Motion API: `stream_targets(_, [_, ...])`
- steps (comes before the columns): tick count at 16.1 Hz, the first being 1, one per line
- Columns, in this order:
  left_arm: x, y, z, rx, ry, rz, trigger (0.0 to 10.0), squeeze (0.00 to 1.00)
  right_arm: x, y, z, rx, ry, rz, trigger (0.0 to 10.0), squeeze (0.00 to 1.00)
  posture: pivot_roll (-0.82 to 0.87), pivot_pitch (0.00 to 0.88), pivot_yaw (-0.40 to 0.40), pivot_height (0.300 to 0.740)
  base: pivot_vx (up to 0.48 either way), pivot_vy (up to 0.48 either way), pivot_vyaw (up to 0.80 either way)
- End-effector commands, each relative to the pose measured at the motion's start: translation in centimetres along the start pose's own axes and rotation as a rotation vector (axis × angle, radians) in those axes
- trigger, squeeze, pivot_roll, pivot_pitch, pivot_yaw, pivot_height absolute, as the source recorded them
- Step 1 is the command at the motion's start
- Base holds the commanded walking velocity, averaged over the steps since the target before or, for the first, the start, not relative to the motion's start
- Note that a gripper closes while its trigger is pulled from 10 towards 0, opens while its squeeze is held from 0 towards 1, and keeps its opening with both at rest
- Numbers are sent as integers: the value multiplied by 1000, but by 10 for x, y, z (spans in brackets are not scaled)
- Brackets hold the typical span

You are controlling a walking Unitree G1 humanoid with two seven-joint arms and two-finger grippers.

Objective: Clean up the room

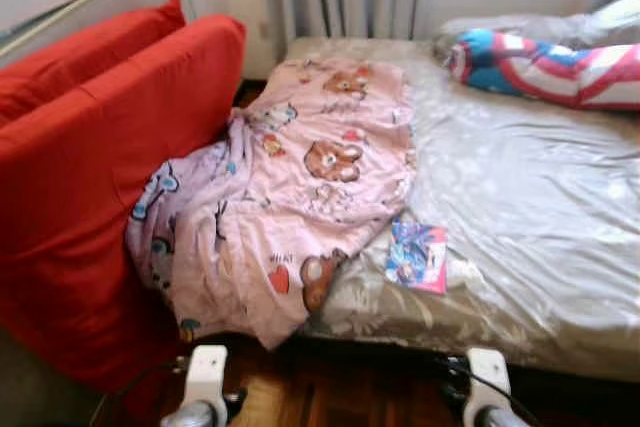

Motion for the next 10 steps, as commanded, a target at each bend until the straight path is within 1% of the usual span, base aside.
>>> stream_targets(1, [2,1,-4,-8,-2,-3,10000,0,-2,-2,-8,-18,-1,-1,10000,0,-35,0,31,740,266,0,0])
stream_targets(4, [2,1,-4,-9,-1,-2,10000,0,-2,-2,-7,-8,-28,7,10000,0,-37,0,32,740,266,0,0])
stream_targets(5, [2,1,-4,-10,-2,-2,10000,0,-3,-2,-7,-12,-7,6,10000,0,-37,0,32,740,266,0,0])
stream_targets(7, [2,1,-4,-9,-4,-1,10000,0,-3,-2,-7,-11,-16,7,10000,0,-37,0,32,740,270,0,0])
stream_targets(8, [2,1,-4,-9,-4,-1,10000,0,-1,-2,-7,-6,-36,2,10000,0,-36,0,31,740,270,0,569])
stream_targets(10, [2,1,-4,-9,-5,-1,10000,0,-1,-1,-6,-6,-29,2,10000,0,-36,0,31,740,272,0,684])
Point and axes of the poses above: a point about 5 cm out from each wrist's last joint towards the gripper, its own y axis pointing out of the wrist towards the gripper, its own x axis along the axis of the wrist's last joint, z = x × y, the point moved 6 cm from there along y, pointing out of the wrist towards the gripper, and after that the axes turned 7 degrees about y, right-handed, at the moved point
